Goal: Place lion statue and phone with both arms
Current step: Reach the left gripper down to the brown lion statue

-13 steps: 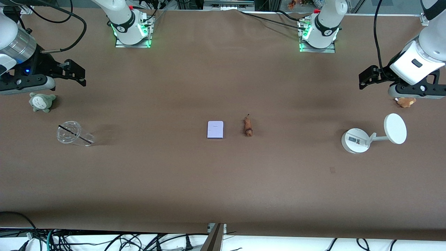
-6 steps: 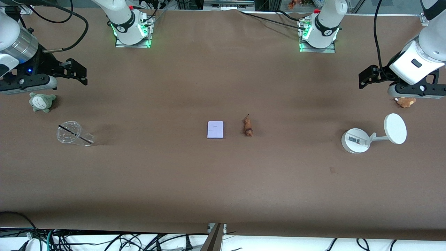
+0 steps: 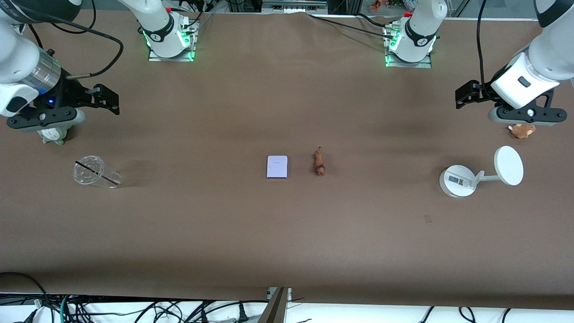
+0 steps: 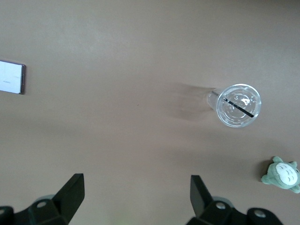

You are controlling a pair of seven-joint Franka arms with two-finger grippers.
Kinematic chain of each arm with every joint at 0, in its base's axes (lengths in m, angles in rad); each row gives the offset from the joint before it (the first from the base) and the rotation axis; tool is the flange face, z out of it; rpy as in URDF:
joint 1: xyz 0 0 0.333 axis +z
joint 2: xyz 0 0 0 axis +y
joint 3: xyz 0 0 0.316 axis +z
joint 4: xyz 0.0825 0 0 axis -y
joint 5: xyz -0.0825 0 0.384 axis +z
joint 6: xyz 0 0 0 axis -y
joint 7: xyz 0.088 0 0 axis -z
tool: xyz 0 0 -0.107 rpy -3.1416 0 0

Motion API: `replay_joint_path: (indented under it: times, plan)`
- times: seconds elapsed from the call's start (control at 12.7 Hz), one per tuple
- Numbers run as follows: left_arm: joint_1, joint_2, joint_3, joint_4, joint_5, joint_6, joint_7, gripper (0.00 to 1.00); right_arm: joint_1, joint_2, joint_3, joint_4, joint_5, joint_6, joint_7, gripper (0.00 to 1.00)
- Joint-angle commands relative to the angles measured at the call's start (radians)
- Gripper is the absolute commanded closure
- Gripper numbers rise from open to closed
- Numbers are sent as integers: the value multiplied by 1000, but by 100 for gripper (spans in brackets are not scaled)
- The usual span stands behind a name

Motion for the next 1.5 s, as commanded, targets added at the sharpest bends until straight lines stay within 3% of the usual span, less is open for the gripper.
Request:
replay_joint_path:
  times: [0.0,0.24,0.55,0.95,1.11,1.34,1.42]
  plan:
    - [0,59,-16,12,-29,-7,6,0,1,0,1,15,4,-20,-10,0]
    - [-2,143,-98,12,-32,50,-58,0,1,-2,0,14,1,-22,-6,0]
    - [-9,281,-242,3,-38,267,-302,0,1,-2,0,12,1,-24,2,0]
    - [-153,456,-253,-43,-30,588,-373,0,1,0,-2,12,2,-24,-7,0]
    - [-196,542,-255,-37,84,686,-383,0,1,0,-2,11,2,-24,-9,0]
    - [-279,588,-246,-34,158,714,-578,0,1,0,-2,11,2,-25,-9,0]
    - [-284,614,-246,-40,257,752,-603,0,1,0,-2,11,2,-24,-9,0]
